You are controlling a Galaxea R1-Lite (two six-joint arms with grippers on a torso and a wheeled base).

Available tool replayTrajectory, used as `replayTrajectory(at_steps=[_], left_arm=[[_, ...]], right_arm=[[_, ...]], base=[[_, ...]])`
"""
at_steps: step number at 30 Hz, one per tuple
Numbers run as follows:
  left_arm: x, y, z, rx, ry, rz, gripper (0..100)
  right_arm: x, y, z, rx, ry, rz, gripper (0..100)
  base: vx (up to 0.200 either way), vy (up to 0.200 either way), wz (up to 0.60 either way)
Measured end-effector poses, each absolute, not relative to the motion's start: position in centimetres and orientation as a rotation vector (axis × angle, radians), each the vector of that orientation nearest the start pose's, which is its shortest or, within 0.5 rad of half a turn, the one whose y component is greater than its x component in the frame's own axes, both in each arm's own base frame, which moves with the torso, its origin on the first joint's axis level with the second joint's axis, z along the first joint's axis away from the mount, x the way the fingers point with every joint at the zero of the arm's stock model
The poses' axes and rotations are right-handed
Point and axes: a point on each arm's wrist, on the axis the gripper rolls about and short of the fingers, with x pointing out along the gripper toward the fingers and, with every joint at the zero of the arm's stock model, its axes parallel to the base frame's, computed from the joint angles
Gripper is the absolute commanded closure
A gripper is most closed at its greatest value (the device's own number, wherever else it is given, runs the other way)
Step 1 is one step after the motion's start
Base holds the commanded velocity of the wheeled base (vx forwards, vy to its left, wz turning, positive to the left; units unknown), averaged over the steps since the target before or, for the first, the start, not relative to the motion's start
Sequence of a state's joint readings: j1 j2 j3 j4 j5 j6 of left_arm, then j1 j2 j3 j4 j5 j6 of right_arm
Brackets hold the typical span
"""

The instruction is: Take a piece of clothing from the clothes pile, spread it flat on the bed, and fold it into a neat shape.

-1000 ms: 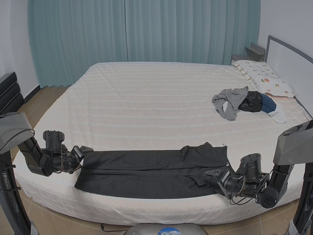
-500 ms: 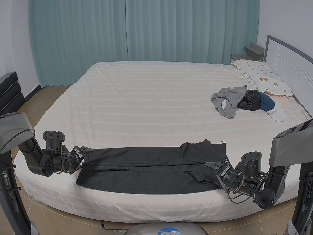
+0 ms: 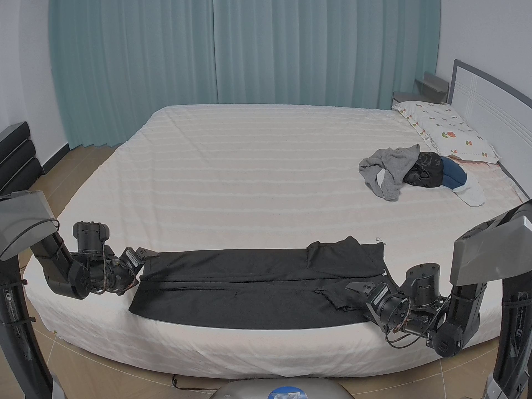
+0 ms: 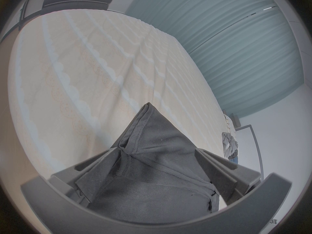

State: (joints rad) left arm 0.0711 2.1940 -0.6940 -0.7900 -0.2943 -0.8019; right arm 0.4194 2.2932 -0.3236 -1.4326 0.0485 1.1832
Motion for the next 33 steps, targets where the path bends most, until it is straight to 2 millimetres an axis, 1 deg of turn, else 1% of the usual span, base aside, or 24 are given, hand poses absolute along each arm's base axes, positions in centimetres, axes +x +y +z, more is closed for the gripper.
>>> replayTrajectory(at_steps=[19,20,33], left_arm=[[34.0,1.8,0.8,-0.895,0.752,0.081,0],[34.0,1.8,0.8,-0.895,0.752,0.081,0],[33.9,1.8,0.8,-0.895,0.753,0.081,0]], right_arm=[[27.4,12.0,-2.6,1.034,0.706,0.09,0],[27.4,12.0,-2.6,1.034,0.706,0.089,100],[27.5,12.0,-2.9,1.029,0.693,0.062,100]], base=[[0.0,0.0,0.0],[0.0,0.0,0.0],[0.0,0.0,0.0]])
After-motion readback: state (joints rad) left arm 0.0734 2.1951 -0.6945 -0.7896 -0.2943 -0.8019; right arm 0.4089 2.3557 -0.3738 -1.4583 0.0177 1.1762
